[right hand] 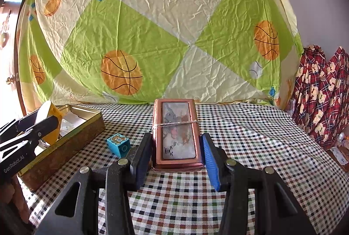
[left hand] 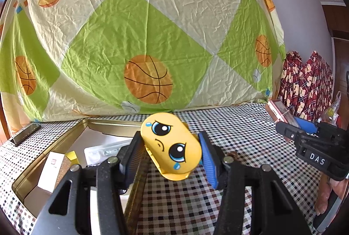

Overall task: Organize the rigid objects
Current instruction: 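Carry the yellow block over the tin with left tool while right tool carries the photo box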

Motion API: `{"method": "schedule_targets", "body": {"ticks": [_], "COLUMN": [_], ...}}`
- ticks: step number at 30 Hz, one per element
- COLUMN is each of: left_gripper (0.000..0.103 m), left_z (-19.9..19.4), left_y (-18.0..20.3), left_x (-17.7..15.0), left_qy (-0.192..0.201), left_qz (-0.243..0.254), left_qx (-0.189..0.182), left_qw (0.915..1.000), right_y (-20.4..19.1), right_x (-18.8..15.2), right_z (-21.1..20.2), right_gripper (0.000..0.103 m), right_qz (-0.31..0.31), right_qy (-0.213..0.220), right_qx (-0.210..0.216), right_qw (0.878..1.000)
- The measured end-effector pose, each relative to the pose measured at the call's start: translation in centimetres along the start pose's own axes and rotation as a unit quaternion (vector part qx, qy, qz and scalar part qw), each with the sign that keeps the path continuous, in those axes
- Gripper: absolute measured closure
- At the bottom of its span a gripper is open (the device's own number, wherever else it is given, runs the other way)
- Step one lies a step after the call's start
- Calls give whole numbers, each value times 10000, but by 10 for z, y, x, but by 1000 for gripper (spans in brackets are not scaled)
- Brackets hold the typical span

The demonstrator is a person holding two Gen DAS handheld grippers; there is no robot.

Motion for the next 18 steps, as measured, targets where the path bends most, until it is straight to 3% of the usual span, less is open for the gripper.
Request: {"method": "schedule_targets", "body": {"ticks": [18], "left_gripper": [53], "left_z": [-10], "left_y": [-10], "left_x": [-1], "left_qy": [49], "left_qz": [-110], "left_qx": [30], "left_qw": [9999], "right_y": [-36], "right_x": [-1], "right_z": [6], "right_gripper": [55], "right_qz": [-79], "right_qy": [-31], "right_qx": [351], "right_qw": [9993]}}
Point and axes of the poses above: each gripper's, at about its wrist camera, not at the fingertips, and z roughly the way its jaws point, y to its right, x to its top, the point moved 9 cm from there along z, roughly the way its jaws point, and after that the axes turned 5 degrees about x, right-handed, at the moved point
